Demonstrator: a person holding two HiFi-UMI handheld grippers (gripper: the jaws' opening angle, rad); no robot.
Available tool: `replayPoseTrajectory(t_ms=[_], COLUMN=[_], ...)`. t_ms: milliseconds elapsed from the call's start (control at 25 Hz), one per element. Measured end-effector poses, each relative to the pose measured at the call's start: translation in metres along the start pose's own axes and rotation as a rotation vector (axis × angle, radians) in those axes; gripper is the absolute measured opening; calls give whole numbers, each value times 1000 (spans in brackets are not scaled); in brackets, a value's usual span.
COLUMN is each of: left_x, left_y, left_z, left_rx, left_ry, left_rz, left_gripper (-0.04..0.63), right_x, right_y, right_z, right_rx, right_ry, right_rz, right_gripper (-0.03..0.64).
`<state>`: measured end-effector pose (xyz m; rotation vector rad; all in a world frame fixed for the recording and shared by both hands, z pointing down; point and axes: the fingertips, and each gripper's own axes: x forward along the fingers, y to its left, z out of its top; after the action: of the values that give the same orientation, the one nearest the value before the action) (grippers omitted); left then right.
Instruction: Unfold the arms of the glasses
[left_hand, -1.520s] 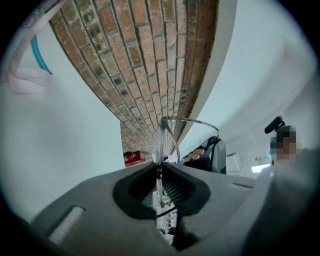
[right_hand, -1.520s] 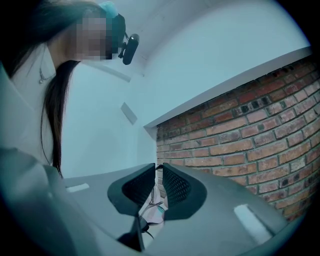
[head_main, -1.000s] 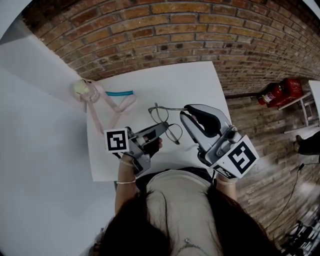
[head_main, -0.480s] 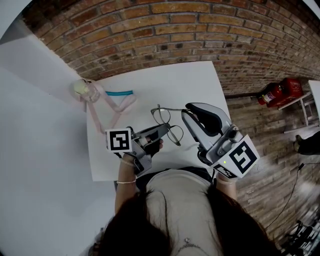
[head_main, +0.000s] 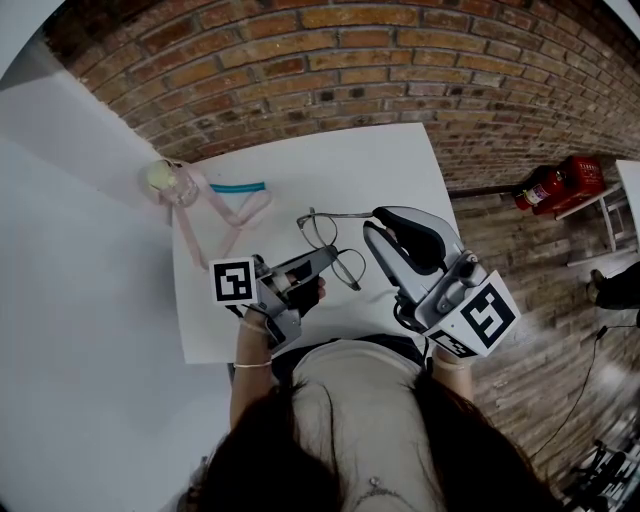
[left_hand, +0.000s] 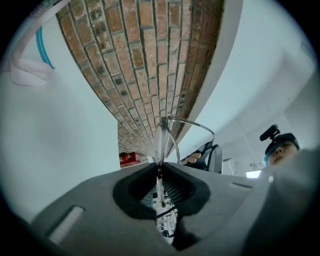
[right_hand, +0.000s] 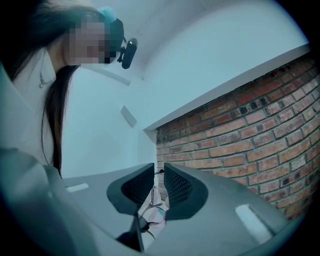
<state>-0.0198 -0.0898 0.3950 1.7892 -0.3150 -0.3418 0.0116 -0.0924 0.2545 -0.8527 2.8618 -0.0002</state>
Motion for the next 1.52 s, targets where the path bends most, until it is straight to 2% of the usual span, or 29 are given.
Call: replayPoseTrajectory(t_ms=[240, 640, 960, 1520], left_x=[-4, -5, 0, 3], left_y=[-2, -8, -4, -2], left_z=[4, 4, -6, -15], left_rx=[5, 15, 28, 37], left_ry=[-13, -3, 32, 83], left_rz=[-12, -23, 11, 17], left_gripper=[32, 32, 32, 32], right_x=[-2, 2, 7, 20], right_y=[-4, -11, -13, -16], right_z=[0, -22, -40, -60], right_rx=[12, 67, 120, 148], right_ry=[-4, 46, 82, 151], right_rz=[-12, -18, 0, 40], right_gripper=[58, 58, 57, 58])
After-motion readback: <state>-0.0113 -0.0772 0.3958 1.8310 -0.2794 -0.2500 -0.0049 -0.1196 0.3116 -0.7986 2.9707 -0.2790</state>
